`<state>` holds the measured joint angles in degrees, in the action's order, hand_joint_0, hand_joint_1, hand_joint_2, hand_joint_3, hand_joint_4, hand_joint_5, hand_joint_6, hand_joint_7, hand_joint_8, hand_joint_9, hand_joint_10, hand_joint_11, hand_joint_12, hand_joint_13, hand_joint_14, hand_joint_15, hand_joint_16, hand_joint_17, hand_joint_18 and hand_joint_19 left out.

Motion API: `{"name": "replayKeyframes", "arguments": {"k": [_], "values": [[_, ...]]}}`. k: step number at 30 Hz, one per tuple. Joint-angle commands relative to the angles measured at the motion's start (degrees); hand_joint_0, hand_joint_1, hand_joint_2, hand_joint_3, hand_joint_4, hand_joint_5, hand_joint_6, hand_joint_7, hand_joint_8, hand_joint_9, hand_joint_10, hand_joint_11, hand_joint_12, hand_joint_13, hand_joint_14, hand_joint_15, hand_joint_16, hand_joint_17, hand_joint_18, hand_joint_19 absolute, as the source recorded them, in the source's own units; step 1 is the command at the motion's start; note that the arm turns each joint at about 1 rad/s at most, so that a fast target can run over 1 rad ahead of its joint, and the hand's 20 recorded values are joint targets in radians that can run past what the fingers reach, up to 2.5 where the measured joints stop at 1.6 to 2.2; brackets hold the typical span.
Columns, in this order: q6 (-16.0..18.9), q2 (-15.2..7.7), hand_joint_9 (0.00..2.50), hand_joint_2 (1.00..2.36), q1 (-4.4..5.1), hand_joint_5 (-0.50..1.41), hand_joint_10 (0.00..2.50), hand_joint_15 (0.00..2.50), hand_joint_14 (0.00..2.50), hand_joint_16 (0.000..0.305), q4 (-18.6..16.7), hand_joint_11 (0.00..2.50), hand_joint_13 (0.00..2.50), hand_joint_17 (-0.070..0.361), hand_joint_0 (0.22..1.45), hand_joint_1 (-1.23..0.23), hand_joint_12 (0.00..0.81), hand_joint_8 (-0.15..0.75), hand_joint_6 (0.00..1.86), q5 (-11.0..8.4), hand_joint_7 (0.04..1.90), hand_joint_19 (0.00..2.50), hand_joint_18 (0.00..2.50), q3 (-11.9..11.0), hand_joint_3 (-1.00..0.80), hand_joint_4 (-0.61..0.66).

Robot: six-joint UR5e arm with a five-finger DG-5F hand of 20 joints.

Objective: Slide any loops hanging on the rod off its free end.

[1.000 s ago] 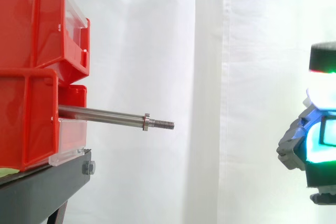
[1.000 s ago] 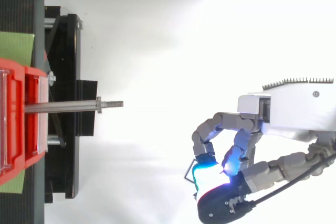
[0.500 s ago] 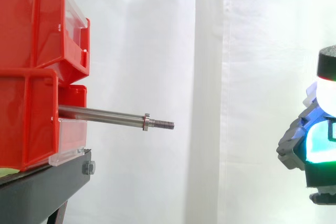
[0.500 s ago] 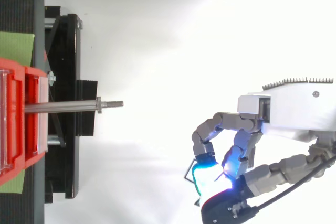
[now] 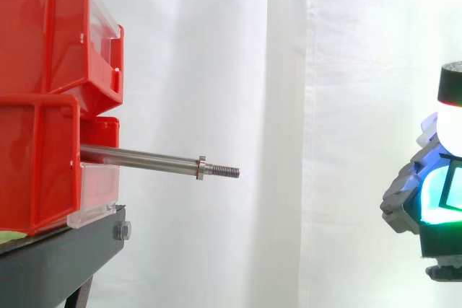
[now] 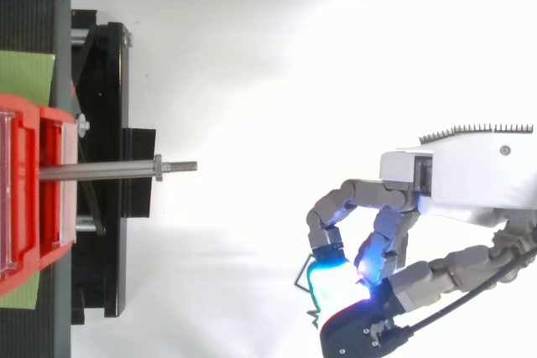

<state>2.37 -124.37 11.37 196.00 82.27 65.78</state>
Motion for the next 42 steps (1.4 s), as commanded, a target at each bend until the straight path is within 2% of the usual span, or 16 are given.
{"name": "replayKeyframes", "arguments": {"k": [1,4,11,13,16,19,27,36,42], "values": [[0.0,0.0,1.15,1.01,-0.03,-0.15,0.02,0.52,0.02,0.066,0.0,0.60,0.98,0.149,0.59,-0.57,0.384,0.308,0.89,0.00,1.30,0.74,0.84,0.0,-0.33,0.22],[0.0,0.0,1.16,1.02,0.06,-0.14,0.02,0.52,0.02,0.067,0.0,0.61,0.98,0.150,0.59,-0.54,0.384,0.319,0.88,0.00,1.33,0.74,0.85,0.0,-0.29,0.22],[0.0,0.0,1.13,1.02,0.06,-0.15,0.02,0.52,0.02,0.067,0.0,0.62,0.98,0.151,0.58,-0.61,0.393,0.326,0.87,0.00,1.31,0.73,0.86,0.1,-0.20,0.23],[0.0,0.0,1.13,1.02,-0.03,-0.15,0.02,0.52,0.02,0.067,0.0,0.61,0.98,0.151,0.58,-0.61,0.389,0.323,0.87,0.00,1.32,0.73,0.86,0.0,-0.22,0.25],[0.0,0.0,1.18,1.01,0.06,-0.15,0.02,0.52,0.02,0.067,0.0,0.61,1.01,0.150,0.58,-0.59,0.386,0.325,0.87,0.00,1.31,0.74,0.87,0.0,-0.36,0.24],[0.0,-0.1,1.18,1.01,-0.03,-0.14,0.02,0.53,0.02,0.067,0.0,0.61,1.01,0.150,0.58,-0.58,0.384,0.320,0.87,0.00,1.31,0.73,0.88,0.1,-0.37,0.24],[0.0,0.0,1.14,1.02,0.06,-0.15,0.02,0.53,0.02,0.067,0.0,0.62,1.00,0.151,0.59,-0.68,0.390,0.325,0.87,0.00,1.32,0.72,0.88,0.1,-0.21,0.24],[0.0,0.0,1.14,1.02,0.06,-0.15,0.02,0.52,0.02,0.067,0.0,0.62,1.00,0.150,0.59,-0.66,0.384,0.323,0.88,0.00,1.33,0.72,0.88,0.1,-0.25,0.25],[0.0,0.0,1.15,1.03,-0.03,-0.15,0.03,0.52,0.02,0.067,0.0,0.65,1.00,0.150,0.59,-0.74,0.385,0.329,0.89,0.00,1.36,0.71,0.88,0.1,-0.06,0.22]]}}
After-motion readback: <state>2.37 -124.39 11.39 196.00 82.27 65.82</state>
